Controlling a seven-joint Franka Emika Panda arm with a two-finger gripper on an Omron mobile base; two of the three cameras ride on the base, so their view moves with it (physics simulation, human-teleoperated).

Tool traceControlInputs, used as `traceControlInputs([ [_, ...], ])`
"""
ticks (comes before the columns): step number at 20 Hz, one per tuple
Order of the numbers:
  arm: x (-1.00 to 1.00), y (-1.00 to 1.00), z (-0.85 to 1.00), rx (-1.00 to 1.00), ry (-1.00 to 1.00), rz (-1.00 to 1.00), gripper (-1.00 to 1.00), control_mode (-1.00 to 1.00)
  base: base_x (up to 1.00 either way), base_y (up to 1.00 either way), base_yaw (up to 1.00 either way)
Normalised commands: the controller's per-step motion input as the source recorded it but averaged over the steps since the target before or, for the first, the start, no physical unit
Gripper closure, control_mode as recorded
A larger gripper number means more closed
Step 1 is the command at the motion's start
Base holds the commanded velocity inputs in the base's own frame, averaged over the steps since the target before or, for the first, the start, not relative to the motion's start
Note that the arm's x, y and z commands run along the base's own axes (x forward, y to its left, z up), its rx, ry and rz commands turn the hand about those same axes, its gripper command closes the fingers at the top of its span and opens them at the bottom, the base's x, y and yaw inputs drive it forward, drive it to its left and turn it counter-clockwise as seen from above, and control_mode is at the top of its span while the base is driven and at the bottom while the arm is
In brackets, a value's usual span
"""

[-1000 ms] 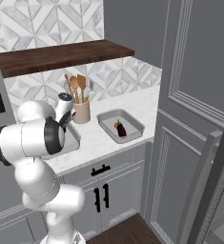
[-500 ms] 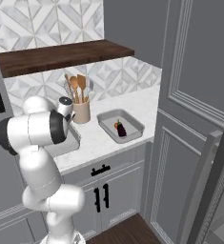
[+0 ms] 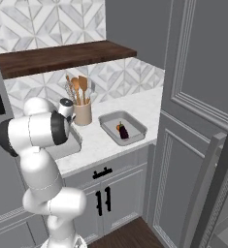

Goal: Place one eggplant and one chicken drumstick in each tupperware on the nearby counter, to pack two identical lunches.

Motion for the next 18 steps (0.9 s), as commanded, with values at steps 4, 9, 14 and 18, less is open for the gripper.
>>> traceControlInputs([
  [4,0.00,0.00,0.00,0.00,0.00,0.00,-1.00,-1.00,0.00,0.00,0.00],
  [9,-0.01,-0.03,0.14,-0.01,0.00,0.00,-1.00,-1.00,0.00,0.00,0.00],
  [14,-0.11,-0.38,0.79,0.02,-0.07,-0.07,-1.00,-1.00,0.00,0.00,0.00],
  [18,-0.54,-0.74,0.54,0.11,0.00,-0.11,-1.00,-1.00,0.00,0.00,0.00],
])
